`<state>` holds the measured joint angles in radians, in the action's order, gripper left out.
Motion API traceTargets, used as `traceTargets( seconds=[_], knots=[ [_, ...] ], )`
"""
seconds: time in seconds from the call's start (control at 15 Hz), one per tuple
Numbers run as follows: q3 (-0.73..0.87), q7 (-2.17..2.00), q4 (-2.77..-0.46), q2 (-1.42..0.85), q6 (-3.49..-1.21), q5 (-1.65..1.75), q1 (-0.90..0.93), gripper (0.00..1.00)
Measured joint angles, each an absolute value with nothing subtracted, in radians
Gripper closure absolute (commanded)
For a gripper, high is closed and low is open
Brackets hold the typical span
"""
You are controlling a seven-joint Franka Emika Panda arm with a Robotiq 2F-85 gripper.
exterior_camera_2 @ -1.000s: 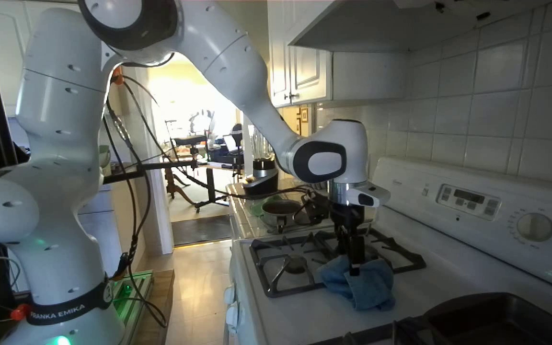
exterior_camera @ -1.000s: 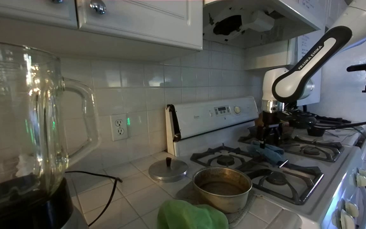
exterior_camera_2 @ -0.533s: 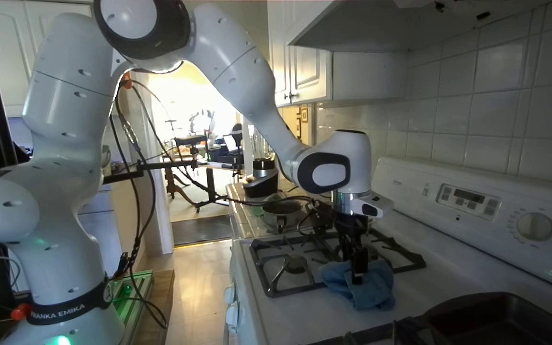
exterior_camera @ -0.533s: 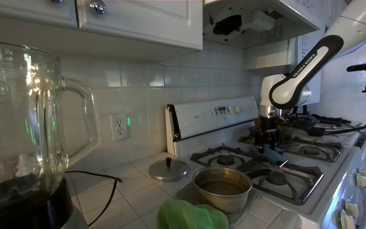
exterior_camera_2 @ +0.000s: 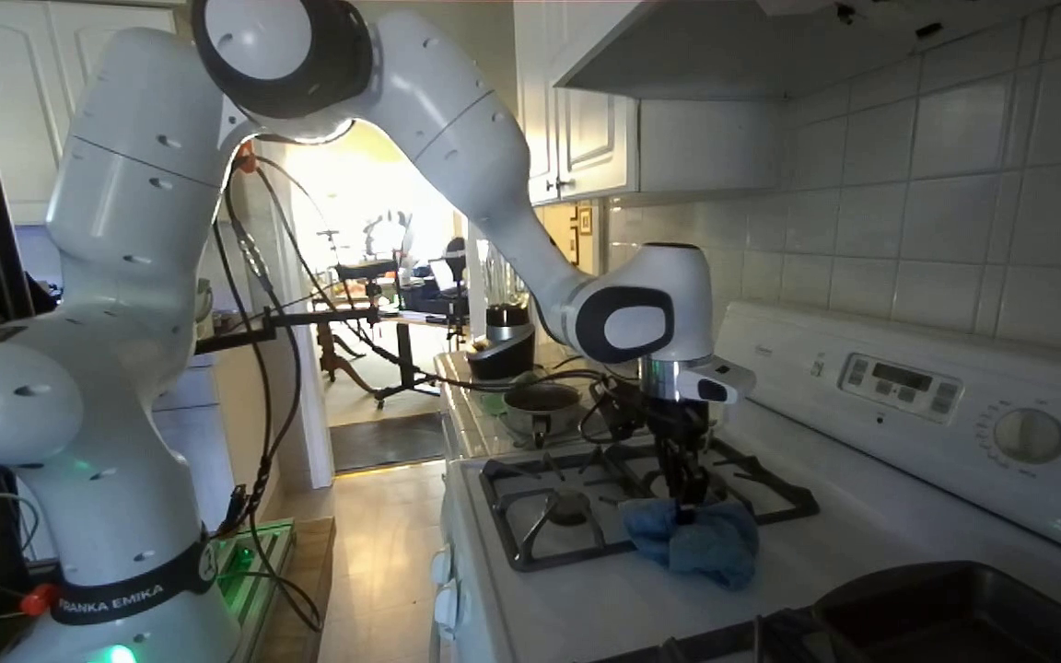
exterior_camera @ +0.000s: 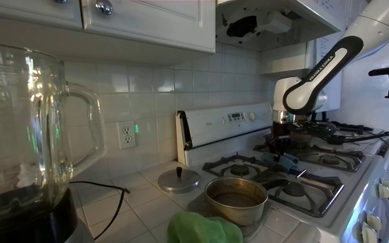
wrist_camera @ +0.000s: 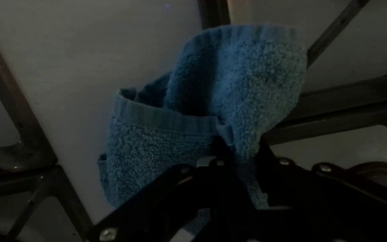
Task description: Use the blue towel to wipe the hood above the stove then place it on the left side of the counter.
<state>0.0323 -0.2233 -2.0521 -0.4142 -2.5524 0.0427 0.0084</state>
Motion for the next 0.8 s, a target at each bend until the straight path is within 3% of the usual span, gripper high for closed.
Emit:
traceTargets(
  seconds=[0.8],
  knots=[
    [-0.001,-0.213,-2.049,-0.313,-2.537,0.044,0.069,0.97]
  ],
)
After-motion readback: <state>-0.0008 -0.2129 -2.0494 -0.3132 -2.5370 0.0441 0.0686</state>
